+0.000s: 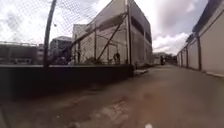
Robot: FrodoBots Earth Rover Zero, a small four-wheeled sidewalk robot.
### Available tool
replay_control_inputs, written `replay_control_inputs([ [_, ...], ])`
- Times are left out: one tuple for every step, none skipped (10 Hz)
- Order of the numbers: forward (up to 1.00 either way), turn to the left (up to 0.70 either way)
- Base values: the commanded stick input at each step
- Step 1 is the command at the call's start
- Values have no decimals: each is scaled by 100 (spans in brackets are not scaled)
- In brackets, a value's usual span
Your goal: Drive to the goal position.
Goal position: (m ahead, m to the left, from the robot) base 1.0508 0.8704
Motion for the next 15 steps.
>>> replay_control_inputs([
  [43,0],
  [43,0],
  [43,0],
  [44,0],
  [44,0],
  [44,0],
  [44,0],
  [44,0],
  [44,0],
  [44,0],
  [44,0],
  [44,0],
  [44,0],
  [37,0],
  [11,0],
])
